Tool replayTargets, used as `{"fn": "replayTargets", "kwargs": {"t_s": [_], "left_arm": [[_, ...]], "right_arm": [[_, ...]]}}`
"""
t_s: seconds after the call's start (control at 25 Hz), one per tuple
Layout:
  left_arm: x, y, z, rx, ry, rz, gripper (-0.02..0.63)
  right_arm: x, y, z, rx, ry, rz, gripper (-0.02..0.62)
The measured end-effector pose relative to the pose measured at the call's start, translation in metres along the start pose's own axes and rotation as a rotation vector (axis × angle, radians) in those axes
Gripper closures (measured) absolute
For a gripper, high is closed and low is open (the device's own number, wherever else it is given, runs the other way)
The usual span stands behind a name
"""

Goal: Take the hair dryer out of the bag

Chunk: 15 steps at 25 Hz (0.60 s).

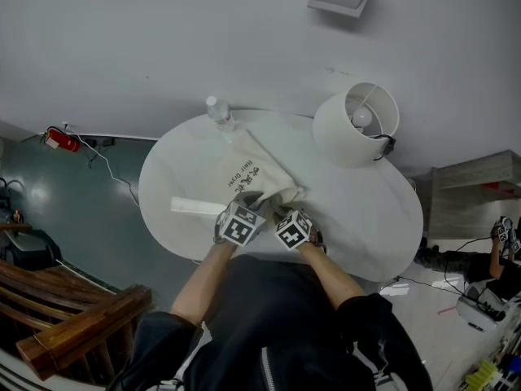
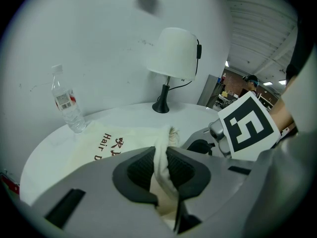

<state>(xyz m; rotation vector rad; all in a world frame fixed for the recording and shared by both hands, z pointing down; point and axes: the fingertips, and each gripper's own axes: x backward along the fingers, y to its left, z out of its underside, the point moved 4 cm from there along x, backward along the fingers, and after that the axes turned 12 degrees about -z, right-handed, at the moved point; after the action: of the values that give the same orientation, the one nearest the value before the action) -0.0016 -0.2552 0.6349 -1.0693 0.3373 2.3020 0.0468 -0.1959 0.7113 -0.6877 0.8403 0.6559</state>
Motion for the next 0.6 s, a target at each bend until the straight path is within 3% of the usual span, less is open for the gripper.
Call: {"fn": "replayTargets", "kwargs": {"t_s": [0.6], "left_arm": [[-0.005, -0.005, 0.003, -0.022, 0.003, -0.007, 0.551]], "right_arm": [[0.017, 0.008, 0.025, -0.022, 0.000, 0.009, 0.503]]}}
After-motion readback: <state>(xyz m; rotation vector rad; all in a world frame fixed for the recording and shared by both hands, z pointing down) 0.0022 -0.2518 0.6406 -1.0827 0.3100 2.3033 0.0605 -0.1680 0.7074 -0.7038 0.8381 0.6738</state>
